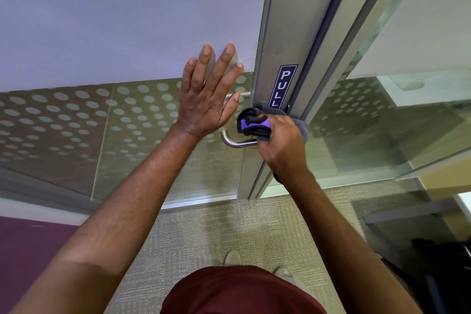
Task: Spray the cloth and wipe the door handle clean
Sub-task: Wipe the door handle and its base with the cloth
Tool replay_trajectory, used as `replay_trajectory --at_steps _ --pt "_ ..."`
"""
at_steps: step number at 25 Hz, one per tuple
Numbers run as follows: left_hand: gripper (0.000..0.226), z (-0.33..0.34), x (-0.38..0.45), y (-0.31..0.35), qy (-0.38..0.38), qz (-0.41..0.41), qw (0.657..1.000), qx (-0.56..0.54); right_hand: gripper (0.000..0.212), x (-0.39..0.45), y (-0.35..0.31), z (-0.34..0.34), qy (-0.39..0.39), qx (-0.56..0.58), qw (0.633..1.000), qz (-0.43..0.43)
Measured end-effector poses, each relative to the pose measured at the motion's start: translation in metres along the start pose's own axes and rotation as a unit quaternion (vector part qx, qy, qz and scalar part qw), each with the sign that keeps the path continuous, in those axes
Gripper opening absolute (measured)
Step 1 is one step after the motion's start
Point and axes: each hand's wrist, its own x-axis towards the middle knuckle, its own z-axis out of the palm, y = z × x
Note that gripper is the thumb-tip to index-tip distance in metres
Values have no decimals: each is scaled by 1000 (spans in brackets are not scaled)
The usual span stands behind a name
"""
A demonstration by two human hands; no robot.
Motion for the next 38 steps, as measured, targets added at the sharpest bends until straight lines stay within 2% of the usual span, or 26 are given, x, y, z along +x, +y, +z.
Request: replay_trajectory --at_steps 4,6,10,12,17,20,22,23,25,26,27,29,31,34,36,38 --pt "55 -1 0 1 2 1 1000 3 19 -12 4 17 18 4 999 -48" --pt "55 0 0 1 3 1 1000 2 28 -21 -1 34 30 -2 998 -59" --pt "54 -1 0 1 5 6 1000 -2 46 -21 -24 67 36 -67 997 -22" --pt "54 0 0 0 5 6 1000 2 47 -23 -25 74 53 -46 997 -41" --pt "53 -3 -1 -1 1 6 1000 2 52 -46 14 72 78 23 983 -163" --pt "53 -3 0 -1 -2 5 1000 -1 56 -58 29 63 82 62 982 -155" --pt "53 -3 -1 -1 -3 5 1000 -4 51 -71 40 55 110 178 974 -91" --pt "53 -3 -1 -1 -4 6 1000 -5 44 -77 43 48 126 266 956 -5" --pt "54 -1 0 -1 -5 10 1000 -5 24 -83 44 32 165 440 864 182" --pt "54 -1 0 -2 -4 11 1000 -6 18 -84 45 25 201 480 822 231" --pt "54 0 0 -2 -3 12 1000 -8 19 -83 45 18 237 493 797 258" --pt "55 1 -1 -2 -2 12 1000 -12 20 -77 42 4 274 515 768 264" --pt "56 1 0 -2 -4 11 1000 -18 21 -67 35 -4 278 522 780 204" --pt "55 -1 1 -2 -7 11 1000 -20 43 -43 27 7 243 433 860 117" --pt "55 -3 1 -2 -8 8 1000 -26 57 -27 29 26 189 359 911 81" --pt "55 -5 0 -2 -10 11 1000 -27 66 -23 35 43 134 340 927 89"
